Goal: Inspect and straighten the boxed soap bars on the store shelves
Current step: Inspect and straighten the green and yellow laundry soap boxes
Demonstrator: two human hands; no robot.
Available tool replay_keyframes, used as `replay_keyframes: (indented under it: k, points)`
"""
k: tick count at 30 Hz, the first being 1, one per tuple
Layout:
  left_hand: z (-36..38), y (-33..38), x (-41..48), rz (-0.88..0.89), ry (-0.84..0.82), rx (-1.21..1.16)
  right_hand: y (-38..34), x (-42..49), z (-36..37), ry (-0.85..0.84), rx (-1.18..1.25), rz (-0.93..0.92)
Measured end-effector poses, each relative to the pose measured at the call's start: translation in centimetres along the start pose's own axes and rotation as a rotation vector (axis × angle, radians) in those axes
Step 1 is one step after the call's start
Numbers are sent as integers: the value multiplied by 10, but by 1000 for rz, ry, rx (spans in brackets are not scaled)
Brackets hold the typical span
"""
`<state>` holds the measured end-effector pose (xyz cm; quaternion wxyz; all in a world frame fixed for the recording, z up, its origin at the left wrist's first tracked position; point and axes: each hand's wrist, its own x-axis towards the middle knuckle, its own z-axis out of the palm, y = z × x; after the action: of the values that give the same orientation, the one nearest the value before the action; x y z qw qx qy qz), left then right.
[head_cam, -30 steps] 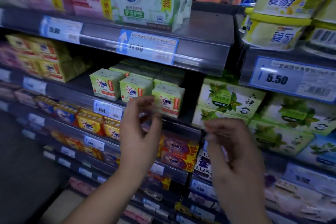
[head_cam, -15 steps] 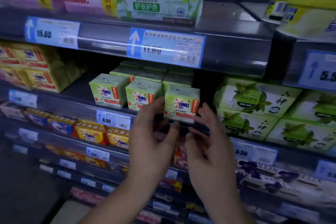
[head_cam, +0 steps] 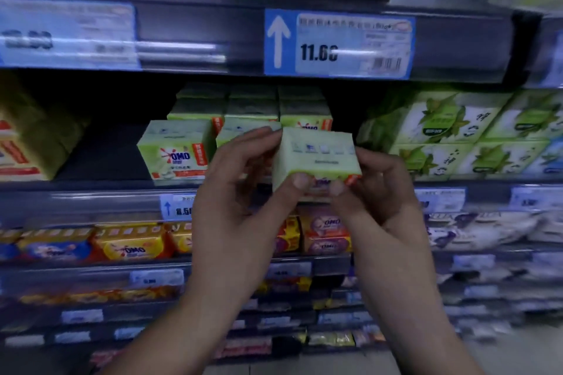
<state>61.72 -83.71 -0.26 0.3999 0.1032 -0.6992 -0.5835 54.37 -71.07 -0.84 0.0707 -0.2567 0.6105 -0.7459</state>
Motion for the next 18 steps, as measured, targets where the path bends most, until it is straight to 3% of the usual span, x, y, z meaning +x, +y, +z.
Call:
replay_keyframes:
  k: [3, 9, 12, 14, 16, 18]
  points:
    - [-8, 10, 6, -28, -68, -119, -7, 0, -2, -39, -4, 27]
    - [-6, 20, 6, -217, 10, -250, -21, 0, -11, -231, 17, 49]
    - [-5, 20, 3, -168, -5, -202, -22, 3, -17, -259, -31, 19]
    - [-8, 20, -1, -111, -105, -157, -22, 5, -21, -235, 39, 25]
    - [-11, 18, -4, -99, -208, -89, -23, 7, -23, -196, 209, 132]
    - [-6, 15, -8, -95, -211, 9, -23, 9, -26, -153, 247, 234]
